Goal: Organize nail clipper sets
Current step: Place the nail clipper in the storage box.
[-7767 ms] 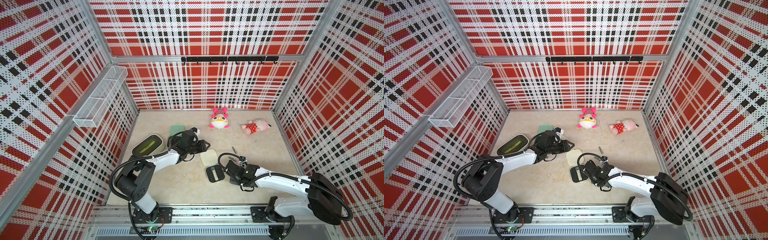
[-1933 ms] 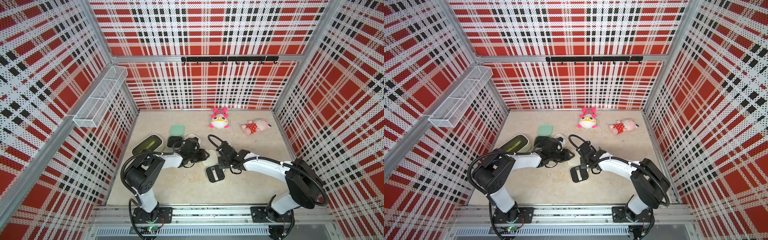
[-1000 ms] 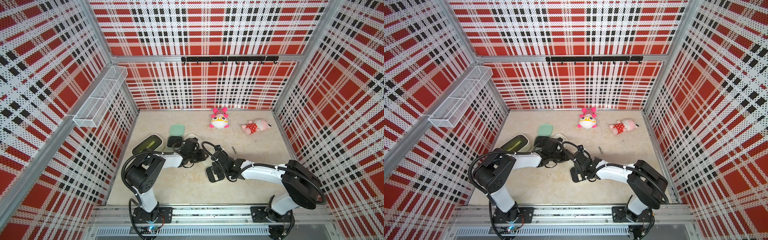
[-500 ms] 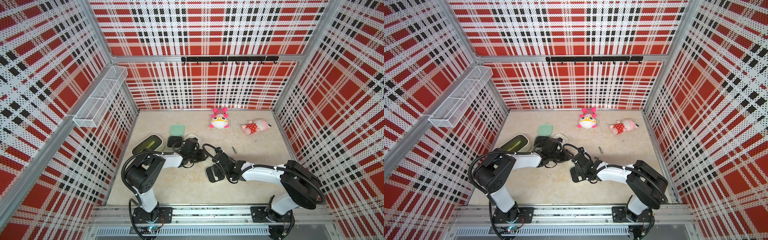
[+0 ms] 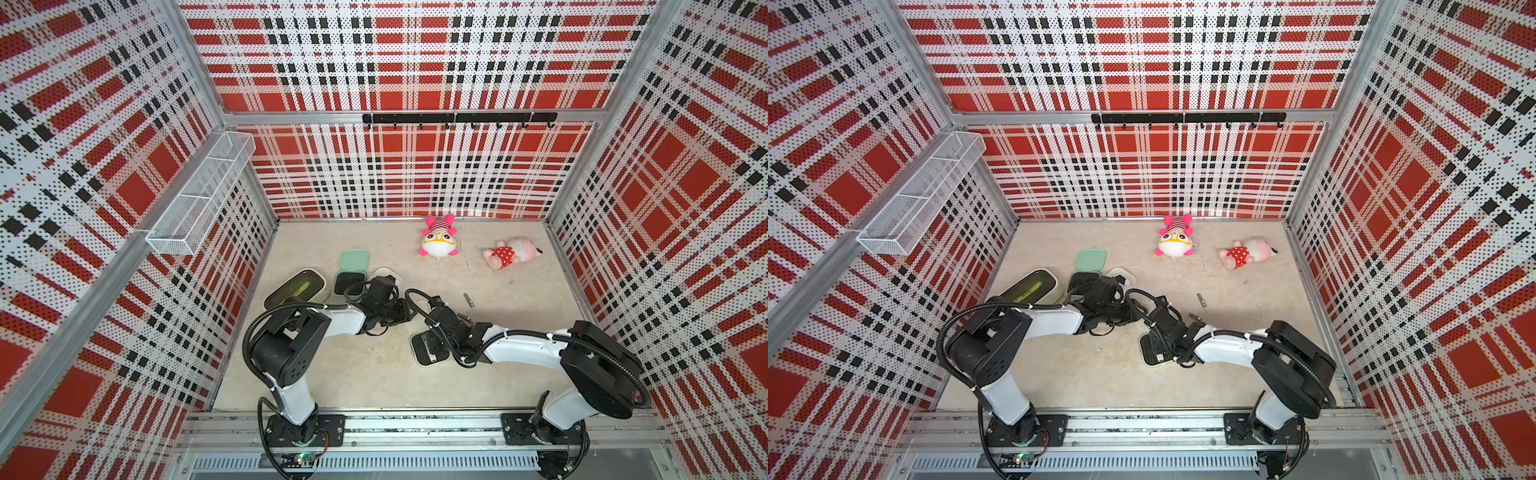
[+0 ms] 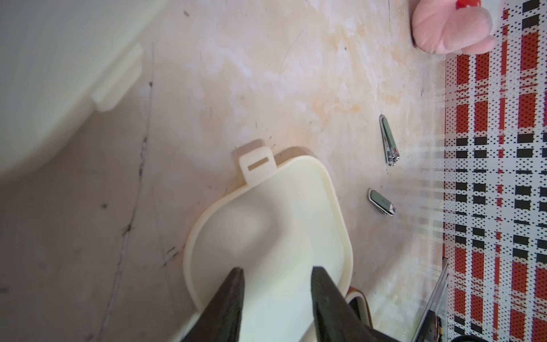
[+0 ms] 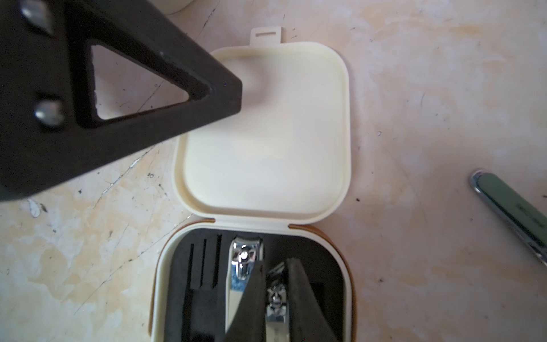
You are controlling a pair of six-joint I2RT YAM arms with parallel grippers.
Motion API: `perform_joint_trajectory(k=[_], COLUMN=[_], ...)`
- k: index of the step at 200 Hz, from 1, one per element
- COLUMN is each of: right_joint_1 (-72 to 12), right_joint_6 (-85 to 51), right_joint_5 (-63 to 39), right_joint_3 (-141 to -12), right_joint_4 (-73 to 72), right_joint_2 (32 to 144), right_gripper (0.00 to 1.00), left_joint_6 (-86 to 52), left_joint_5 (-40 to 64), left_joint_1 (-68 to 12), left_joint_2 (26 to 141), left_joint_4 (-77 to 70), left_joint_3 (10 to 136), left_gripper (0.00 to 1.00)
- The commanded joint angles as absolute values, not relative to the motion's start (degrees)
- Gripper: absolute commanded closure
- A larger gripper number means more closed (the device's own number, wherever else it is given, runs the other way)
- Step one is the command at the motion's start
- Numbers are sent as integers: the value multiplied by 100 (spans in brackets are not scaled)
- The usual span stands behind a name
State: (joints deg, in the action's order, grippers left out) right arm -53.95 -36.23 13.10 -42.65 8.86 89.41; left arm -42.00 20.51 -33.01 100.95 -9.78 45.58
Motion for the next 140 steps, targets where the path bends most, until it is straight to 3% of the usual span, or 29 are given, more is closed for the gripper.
perform_joint_trajectory(k=[1, 140], right_joint_1=[-5423, -5449], right_joint_6=[-3598, -3734], right_joint_5=[1213, 1017], right_joint_3=[-4141, -3889], right_joint_4=[889, 951], right_joint_2=[8795, 8783], right_gripper=[93, 93], left_joint_6=[-4140, -4131], left_joint_5=[1934, 1916], left_joint_1=[-3278, -3305], left_joint_2=[10122, 10127], left_joint_4=[-701, -650], left_joint_3=[4622, 4682], left_gripper=[57, 57])
